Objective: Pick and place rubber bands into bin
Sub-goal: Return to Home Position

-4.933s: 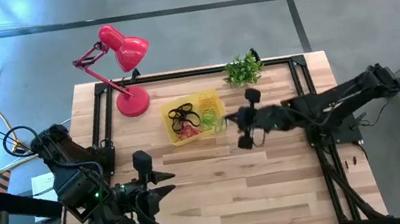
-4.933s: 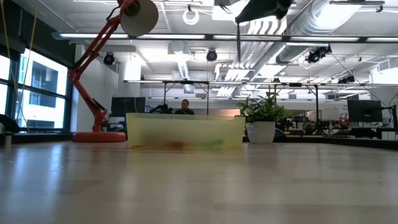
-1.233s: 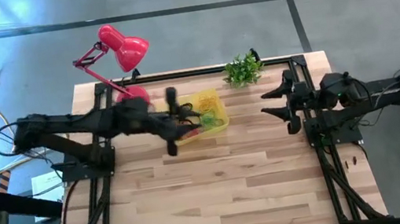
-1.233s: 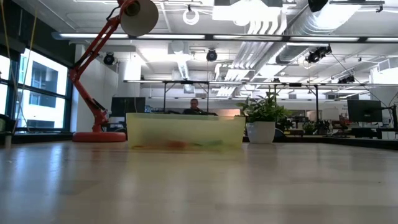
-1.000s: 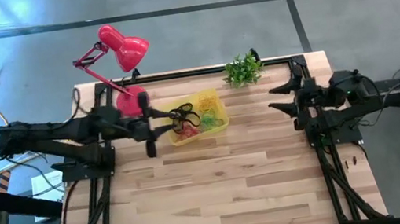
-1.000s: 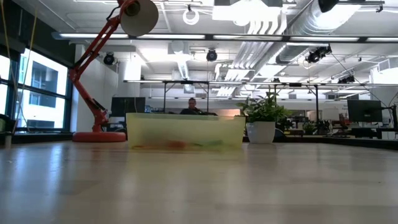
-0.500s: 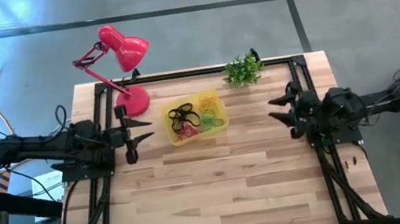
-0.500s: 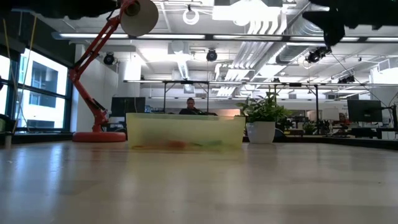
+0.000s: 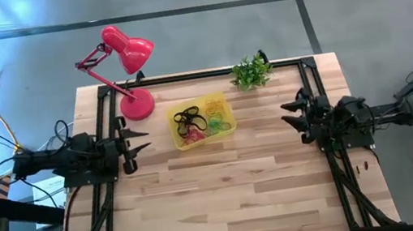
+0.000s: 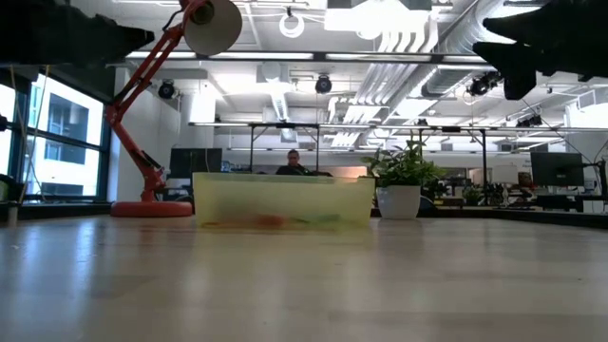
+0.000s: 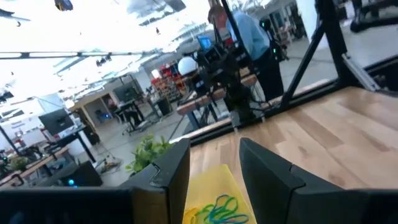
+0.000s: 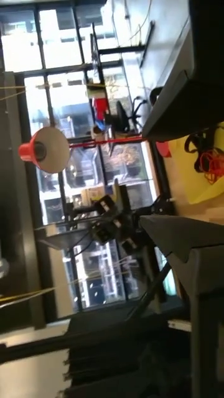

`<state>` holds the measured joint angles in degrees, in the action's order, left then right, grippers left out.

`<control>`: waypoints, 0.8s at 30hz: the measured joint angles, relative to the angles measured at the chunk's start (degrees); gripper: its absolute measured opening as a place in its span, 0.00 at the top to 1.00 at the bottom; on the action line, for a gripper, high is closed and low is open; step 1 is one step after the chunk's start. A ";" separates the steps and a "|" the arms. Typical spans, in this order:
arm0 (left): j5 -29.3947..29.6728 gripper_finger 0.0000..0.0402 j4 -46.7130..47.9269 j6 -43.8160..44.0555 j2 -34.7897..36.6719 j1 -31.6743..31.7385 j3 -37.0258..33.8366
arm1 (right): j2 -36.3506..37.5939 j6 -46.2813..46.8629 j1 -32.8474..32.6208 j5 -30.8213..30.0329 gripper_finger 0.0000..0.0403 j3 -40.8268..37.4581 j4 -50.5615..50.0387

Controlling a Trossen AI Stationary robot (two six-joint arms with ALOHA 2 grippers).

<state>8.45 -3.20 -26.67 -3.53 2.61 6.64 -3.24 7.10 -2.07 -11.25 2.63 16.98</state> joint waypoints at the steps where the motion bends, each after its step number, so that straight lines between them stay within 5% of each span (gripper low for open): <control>1: -0.19 0.68 -0.02 0.18 1.53 0.00 -0.88 | 1.42 0.24 0.32 0.62 0.52 -0.79 -0.12; 24: -6.37 0.68 2.08 1.42 1.77 0.01 -6.13 | 2.62 10.20 3.56 8.02 0.52 -2.10 -15.05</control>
<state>2.09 -1.12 -25.26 -1.76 2.62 0.51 -0.61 17.30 1.50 -3.22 0.54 1.93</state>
